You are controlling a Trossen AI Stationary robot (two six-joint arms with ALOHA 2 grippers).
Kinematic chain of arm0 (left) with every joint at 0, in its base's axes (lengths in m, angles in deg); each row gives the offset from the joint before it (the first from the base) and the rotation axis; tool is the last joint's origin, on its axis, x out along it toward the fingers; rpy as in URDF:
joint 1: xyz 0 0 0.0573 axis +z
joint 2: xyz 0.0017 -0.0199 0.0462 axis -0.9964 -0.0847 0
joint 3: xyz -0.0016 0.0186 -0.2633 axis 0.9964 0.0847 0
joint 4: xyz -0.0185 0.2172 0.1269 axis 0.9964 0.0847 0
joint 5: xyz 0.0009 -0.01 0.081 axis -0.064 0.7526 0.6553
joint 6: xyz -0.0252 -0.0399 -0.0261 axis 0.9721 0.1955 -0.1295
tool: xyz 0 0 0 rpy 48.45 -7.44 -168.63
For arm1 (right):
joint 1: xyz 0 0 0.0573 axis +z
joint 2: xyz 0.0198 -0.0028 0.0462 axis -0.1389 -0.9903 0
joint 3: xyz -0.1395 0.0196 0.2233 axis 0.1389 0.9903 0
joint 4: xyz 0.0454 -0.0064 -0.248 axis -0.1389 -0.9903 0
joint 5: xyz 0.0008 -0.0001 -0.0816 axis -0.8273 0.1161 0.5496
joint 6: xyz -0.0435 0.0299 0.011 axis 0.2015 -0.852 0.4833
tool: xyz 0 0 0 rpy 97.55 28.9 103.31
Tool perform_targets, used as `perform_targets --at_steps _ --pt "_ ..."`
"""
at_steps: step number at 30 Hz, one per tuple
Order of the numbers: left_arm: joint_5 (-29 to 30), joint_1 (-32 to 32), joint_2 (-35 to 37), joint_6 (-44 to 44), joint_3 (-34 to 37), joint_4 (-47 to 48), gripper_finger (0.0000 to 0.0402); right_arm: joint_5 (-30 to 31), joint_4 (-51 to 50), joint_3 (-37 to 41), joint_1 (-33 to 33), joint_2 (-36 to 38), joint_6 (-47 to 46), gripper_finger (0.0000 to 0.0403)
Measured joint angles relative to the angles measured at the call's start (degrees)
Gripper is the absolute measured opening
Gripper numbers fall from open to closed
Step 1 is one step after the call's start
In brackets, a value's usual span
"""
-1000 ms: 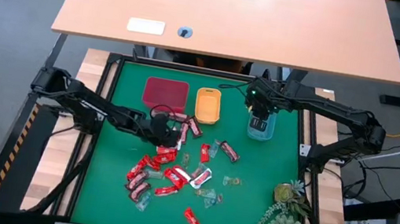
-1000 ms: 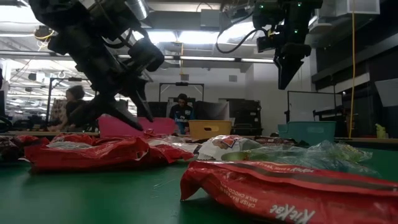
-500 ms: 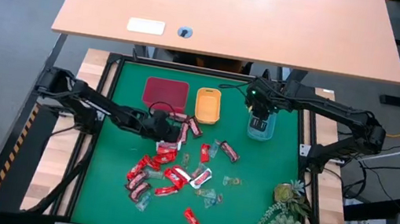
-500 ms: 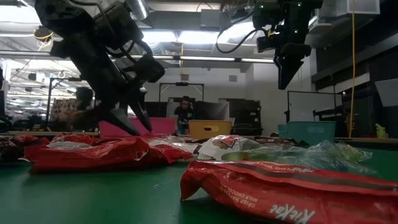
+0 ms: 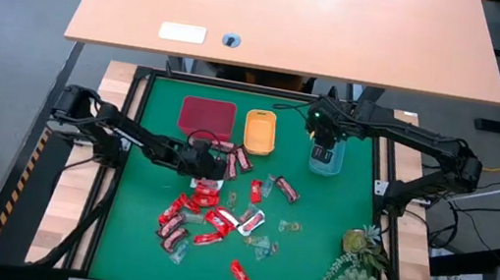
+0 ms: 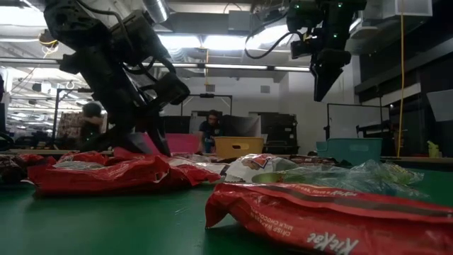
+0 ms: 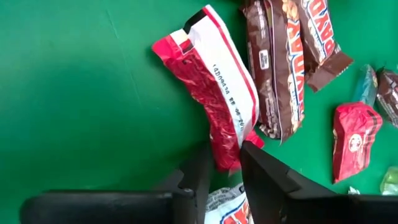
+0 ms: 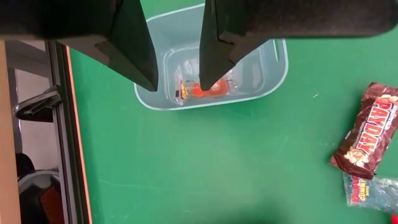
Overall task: Sort candy
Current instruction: Put the red chocolate bar into the red bin
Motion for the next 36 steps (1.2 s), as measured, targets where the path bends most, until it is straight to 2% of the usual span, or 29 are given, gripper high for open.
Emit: perform_targets --at_steps 9,17,24,29,36 --pt "2.2 0.0 0.0 -1.7 0.0 0.2 0.0008 0.0 0.0 0.0 0.0 0.0 0.0 0.0117" --pt "1.4 0.0 0.2 -4.8 0.0 -4.1 0.0002 0.0 0.1 0.0 0.0 0.0 0.0 0.0117" --pt "-7.1 0.0 3.3 -9.7 0.0 -9.7 0.0001 0.0 0.2 0.0 0.0 0.0 0.0 0.0117" --pt "-16.6 0.0 5.2 -13.6 0.1 -16.4 0.0000 -0.9 0.9 0.0 0.0 0.0 0.0 0.0117" --pt "-27.7 0.0 6.0 -17.1 0.1 -32.2 0.0000 -3.7 1.0 0.0 0.0 0.0 0.0 0.0117"
